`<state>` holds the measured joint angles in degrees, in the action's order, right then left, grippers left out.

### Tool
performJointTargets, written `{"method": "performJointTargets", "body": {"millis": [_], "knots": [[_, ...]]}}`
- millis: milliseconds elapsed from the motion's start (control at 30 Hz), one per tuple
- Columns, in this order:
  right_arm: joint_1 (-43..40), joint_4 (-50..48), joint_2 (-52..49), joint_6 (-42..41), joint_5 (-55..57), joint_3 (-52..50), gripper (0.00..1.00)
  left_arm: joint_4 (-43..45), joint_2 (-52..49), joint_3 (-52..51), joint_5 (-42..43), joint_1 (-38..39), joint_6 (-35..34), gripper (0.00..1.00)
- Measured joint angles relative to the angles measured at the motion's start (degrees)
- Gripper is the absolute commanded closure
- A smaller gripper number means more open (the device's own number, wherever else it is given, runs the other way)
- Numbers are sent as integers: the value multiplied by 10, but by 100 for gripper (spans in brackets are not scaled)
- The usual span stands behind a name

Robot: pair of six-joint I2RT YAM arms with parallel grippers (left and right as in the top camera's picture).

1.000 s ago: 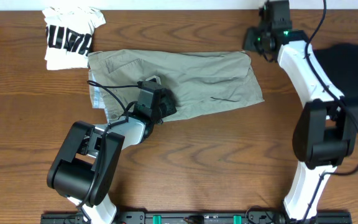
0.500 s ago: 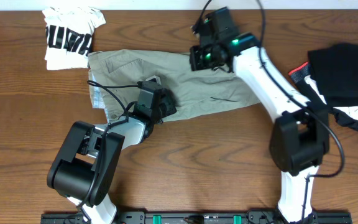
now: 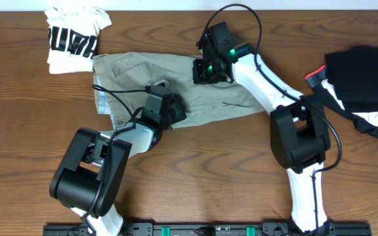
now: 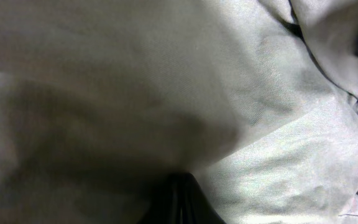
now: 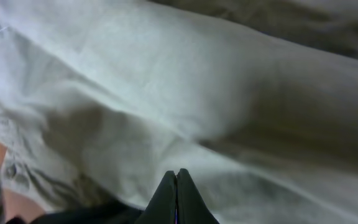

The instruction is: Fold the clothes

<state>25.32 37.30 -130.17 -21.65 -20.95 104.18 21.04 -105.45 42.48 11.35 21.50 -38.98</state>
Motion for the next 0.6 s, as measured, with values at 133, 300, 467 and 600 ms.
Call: {"method": "performJointTargets", "body": {"millis": [133,300,467,600], "knots": [[0,-30,-37,-12,-3,0,99,0,0,0,0,0,0,94],[0,-52,-63,-20,4,0,99,0,0,0,0,0,0,94],[5,-57,-63,-20,56,2,99,0,0,0,0,0,0,94],[5,-71,-63,-17,113,5,99,-1,0,0,0,0,0,94]]}}
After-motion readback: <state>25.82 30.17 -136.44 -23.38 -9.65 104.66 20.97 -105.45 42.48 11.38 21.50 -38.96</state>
